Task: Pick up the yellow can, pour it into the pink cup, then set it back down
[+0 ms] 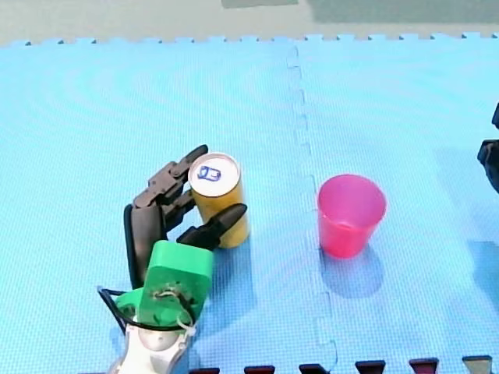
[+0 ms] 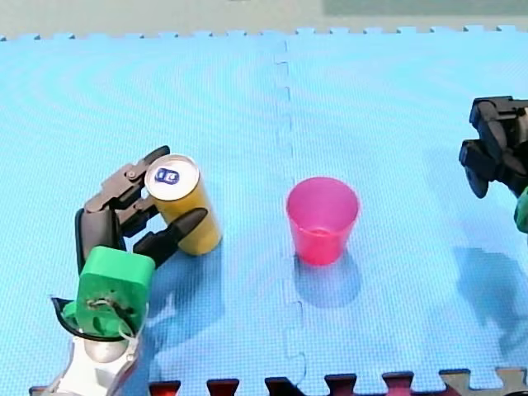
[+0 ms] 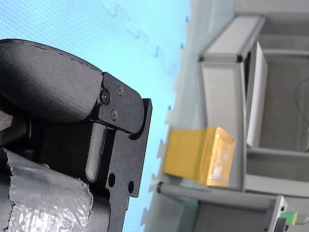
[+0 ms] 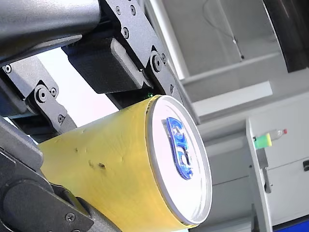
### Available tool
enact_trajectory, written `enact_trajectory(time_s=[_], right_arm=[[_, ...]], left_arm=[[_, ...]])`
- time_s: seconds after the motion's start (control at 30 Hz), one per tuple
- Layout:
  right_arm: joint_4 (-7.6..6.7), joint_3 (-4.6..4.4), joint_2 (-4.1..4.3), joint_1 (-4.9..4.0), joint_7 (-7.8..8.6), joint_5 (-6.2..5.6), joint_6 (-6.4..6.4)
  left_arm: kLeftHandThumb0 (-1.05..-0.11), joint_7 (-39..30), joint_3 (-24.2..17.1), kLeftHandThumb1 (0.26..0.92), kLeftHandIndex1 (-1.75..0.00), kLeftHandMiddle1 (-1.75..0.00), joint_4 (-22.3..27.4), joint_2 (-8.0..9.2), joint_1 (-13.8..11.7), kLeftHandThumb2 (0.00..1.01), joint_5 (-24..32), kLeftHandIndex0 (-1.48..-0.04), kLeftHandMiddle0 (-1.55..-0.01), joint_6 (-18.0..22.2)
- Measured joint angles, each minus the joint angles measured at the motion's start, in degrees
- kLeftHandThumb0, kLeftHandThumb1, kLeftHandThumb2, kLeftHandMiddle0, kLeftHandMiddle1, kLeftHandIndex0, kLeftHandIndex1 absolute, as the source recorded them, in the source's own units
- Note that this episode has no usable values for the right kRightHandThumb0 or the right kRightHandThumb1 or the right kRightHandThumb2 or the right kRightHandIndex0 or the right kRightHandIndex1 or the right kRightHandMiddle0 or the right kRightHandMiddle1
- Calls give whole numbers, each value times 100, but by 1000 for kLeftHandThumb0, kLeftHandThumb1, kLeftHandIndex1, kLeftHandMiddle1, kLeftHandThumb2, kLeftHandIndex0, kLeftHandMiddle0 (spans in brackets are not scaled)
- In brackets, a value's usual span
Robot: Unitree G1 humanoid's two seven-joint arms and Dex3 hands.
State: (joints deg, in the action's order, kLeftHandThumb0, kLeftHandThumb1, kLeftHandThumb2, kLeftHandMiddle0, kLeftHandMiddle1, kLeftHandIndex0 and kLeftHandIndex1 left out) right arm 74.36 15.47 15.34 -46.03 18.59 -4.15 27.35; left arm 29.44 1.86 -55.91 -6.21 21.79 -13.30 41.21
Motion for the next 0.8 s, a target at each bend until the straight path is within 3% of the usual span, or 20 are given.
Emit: enact_trajectory(time_s=[0.23, 0.33, 0.47, 0.5, 0.57, 0.7, 0.8], right_arm=[[-9, -42, 0, 5, -45, 19, 1], [-10, -43, 0, 13, -45, 16, 1], [-11, -42, 0, 17, -43, 14, 1], [-11, -43, -1, 17, -42, 14, 1], [-11, -44, 1, 19, -43, 14, 1], [-12, -41, -1, 19, -34, 9, 1], [-12, -35, -1, 19, -27, 2, 1]], left_arm=[[-350, -25, 72, 831, 0, 0, -9, 52, 13, 1, -14, -1173, -1296, -81], [-471, -1, 125, 827, 0, 0, -73, 94, 72, 0, -102, -987, -1167, -136], [-689, -26, 183, 807, 0, 0, -154, 142, 166, 2, -161, -689, -827, -328], [-849, -68, 200, 826, 0, 0, -195, 157, 178, 9, -180, -506, -624, -482], [-1004, -216, 271, 864, 0, 0, -259, 208, 162, 20, -250, -310, -419, -873], [-1046, -190, 447, 874, 0, 0, -125, 376, 167, 17, -521, -247, -351, -1355], [-1048, -64, 519, 875, 0, 0, -33, 417, 161, 14, -626, -223, -332, -1482]])
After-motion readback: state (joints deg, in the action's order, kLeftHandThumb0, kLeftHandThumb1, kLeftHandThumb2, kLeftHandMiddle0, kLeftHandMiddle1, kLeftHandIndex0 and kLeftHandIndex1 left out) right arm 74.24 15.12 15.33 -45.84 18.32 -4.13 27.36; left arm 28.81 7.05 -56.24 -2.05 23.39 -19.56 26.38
